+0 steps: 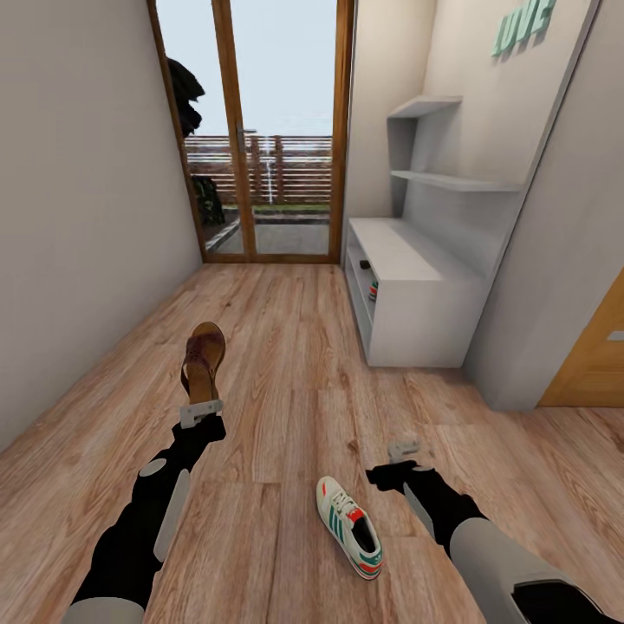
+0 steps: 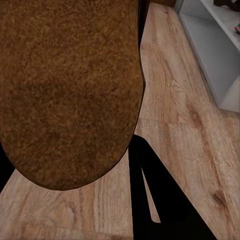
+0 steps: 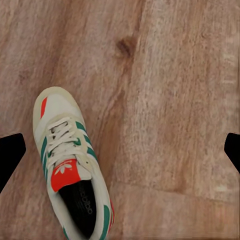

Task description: Pick up the two gym shoes and the two sandals from the corridor floor and place them onto the hallstand (shoe rack) in the corridor, making sure they are on the rack and not on the floor. Arrange them so the two gym shoes are next to each other and the two sandals are next to each other.

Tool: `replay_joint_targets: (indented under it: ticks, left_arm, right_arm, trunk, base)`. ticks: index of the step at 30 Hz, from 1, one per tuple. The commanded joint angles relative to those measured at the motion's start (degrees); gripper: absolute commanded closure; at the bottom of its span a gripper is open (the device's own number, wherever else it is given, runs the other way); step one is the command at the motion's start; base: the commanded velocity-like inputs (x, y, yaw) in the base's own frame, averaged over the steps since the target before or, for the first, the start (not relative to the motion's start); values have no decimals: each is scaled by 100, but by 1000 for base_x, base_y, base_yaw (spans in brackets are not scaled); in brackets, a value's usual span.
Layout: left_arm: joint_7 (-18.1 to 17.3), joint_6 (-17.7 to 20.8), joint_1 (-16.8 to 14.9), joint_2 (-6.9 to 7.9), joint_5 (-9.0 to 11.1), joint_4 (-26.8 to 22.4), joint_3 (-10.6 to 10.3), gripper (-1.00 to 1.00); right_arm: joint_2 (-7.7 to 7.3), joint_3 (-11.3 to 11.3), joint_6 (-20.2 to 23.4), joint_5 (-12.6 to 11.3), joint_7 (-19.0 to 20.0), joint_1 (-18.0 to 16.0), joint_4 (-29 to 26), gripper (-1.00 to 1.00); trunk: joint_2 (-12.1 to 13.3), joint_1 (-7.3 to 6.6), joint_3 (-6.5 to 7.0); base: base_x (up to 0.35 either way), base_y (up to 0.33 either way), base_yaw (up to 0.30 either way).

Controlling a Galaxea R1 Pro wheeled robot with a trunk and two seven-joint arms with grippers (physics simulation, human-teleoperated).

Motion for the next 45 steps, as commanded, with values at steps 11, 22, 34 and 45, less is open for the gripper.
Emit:
replay_joint_targets:
  ticks: [11,22,34,45]
  left_arm:
    - [-26,41,-2,-6,33,-8,16,100]
    - [-26,41,-2,-6,33,-3,16,100]
    - [-26,43,-2,-6,33,0,-95,100]
    - [-26,44,1,-6,33,0,-107,100]
  right_arm:
    - [7,70,7,863,17,5,658,-100]
    - [16,86,6,999,17,5,739,-100]
    - [16,86,6,1001,17,5,732,-100]
    - [16,86,6,1001,17,4,731,-100]
  trunk:
    - [-2,-1,-5]
    - [-2,-1,-10]
    - [-16,25,-315]
    - [-20,32,-425]
  base:
    - [0,0,0]
    - [0,0,2]
    - [0,0,123]
    - [0,0,66]
